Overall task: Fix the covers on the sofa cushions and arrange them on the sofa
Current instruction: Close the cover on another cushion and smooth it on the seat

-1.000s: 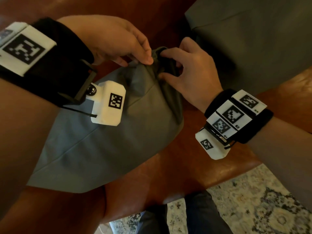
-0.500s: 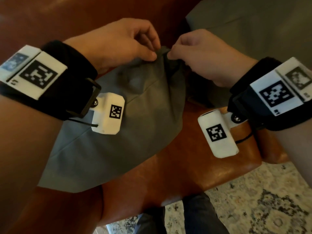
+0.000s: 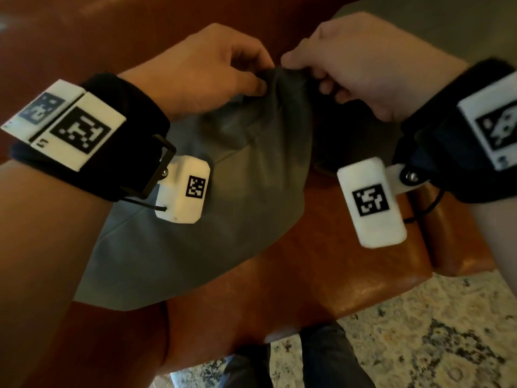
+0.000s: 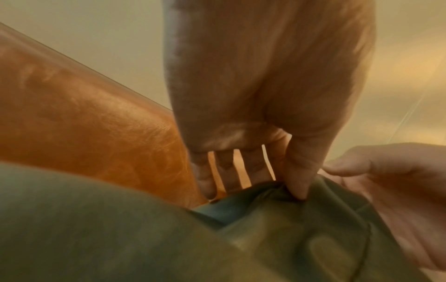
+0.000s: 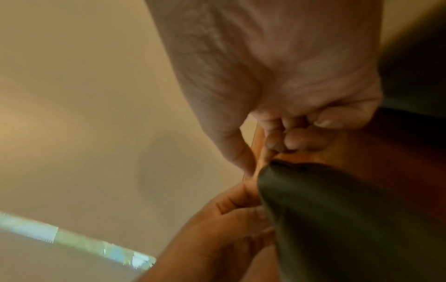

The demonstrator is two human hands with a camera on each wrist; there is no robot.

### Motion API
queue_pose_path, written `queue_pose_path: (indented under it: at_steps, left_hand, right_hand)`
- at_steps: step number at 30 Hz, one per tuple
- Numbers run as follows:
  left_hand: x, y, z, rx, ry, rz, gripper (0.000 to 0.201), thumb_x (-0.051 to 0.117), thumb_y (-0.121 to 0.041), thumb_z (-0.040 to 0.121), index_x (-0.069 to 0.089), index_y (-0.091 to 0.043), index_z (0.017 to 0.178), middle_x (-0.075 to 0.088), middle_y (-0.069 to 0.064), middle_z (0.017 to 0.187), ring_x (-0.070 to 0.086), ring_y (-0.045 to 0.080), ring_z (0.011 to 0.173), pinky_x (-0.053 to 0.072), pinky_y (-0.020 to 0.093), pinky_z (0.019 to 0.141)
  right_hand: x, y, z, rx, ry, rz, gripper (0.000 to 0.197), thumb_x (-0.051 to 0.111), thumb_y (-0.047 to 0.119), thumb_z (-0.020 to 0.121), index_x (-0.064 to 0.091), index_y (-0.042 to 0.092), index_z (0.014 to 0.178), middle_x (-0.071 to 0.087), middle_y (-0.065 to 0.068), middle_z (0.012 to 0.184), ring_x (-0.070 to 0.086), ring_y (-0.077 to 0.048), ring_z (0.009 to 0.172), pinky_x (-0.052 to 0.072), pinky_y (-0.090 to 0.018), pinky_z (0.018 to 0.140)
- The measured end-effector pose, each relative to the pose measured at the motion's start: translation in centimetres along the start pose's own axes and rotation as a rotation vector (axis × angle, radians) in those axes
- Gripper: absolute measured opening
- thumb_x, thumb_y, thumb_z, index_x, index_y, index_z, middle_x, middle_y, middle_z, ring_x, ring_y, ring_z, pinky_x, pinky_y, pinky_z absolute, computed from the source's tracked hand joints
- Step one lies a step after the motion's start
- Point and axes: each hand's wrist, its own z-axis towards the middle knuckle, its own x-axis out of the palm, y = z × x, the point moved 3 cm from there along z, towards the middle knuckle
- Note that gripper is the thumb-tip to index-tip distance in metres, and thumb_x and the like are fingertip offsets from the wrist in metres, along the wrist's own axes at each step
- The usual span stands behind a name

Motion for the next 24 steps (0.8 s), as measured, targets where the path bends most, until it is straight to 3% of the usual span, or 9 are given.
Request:
queue_pose_path:
  at_steps: [3,7,10,15,19,21,24]
  left_hand:
    - [0.1,0.0,-0.1,0.004,-0.007,0.001,0.014,0.059,-0.028,0.095,0.067,-0.033,0.105,0.068,-0.012,0.095,0.065,-0.001,0.082,0.052,0.017,0.075]
    - [0.5,-0.1,0.2,0.019,-0.036,0.022,0.011,0.060,-0.028,0.094,0.065,-0.034,0.102,0.065,-0.016,0.094,0.062,-0.003,0.085,0.048,0.017,0.077]
    - [0.7,-0.1,0.5,0.039,-0.070,0.057,0.010,0.062,-0.026,0.093,0.061,-0.032,0.101,0.061,-0.018,0.094,0.060,0.000,0.090,0.048,0.022,0.082]
    - [1.3,-0.4,1.1,0.049,-0.058,0.082,0.015,0.064,-0.023,0.090,0.056,-0.032,0.100,0.054,-0.019,0.091,0.053,-0.004,0.083,0.041,0.016,0.072]
    - [1.6,-0.9,1.0,0.028,0.041,0.048,0.010,0.060,-0.033,0.093,0.062,-0.039,0.102,0.064,-0.015,0.098,0.062,0.005,0.091,0.051,0.025,0.083]
    - [1.7,-1.1,1.0,0.012,0.075,0.086,0.010,0.054,-0.038,0.096,0.063,-0.042,0.095,0.066,-0.013,0.095,0.065,0.009,0.090,0.051,0.029,0.084]
    - [1.6,-1.2,1.0,0.046,0.022,0.186,0.012,0.053,-0.036,0.097,0.062,-0.040,0.090,0.062,-0.018,0.084,0.059,-0.004,0.077,0.047,0.014,0.073]
  right_hand:
    - [0.1,-0.9,-1.1,-0.094,-0.085,-0.174,0.037,0.062,0.056,0.084,0.060,0.019,0.088,0.054,0.006,0.072,0.050,-0.008,0.062,0.037,-0.022,0.056]
    - [0.2,-1.1,-1.3,-0.200,-0.194,-0.319,0.019,0.065,0.043,0.087,0.062,0.024,0.088,0.053,0.013,0.073,0.051,0.001,0.062,0.034,-0.012,0.052]
    - [0.4,-1.2,-1.8,-0.266,-0.258,-0.270,0.010,0.067,0.033,0.088,0.060,0.027,0.089,0.055,0.015,0.076,0.052,0.002,0.064,0.040,-0.007,0.055]
    - [0.8,-1.9,-2.6,-0.296,-0.287,-0.154,0.009,0.068,0.020,0.087,0.061,0.023,0.092,0.054,0.015,0.074,0.052,0.002,0.062,0.044,-0.009,0.058]
    - [0.9,-2.2,-3.0,-0.316,-0.288,-0.162,0.012,0.067,0.019,0.088,0.061,0.022,0.098,0.052,0.017,0.077,0.052,0.004,0.065,0.044,-0.008,0.062]
    - [0.8,-2.4,-3.1,-0.323,-0.298,-0.161,0.015,0.068,0.021,0.087,0.058,0.022,0.098,0.051,0.018,0.078,0.051,0.004,0.066,0.043,-0.007,0.062]
    - [0.6,-3.1,-2.9,-0.257,-0.317,-0.129,0.020,0.070,0.034,0.085,0.058,0.023,0.096,0.055,0.014,0.077,0.052,0.003,0.063,0.041,-0.007,0.058]
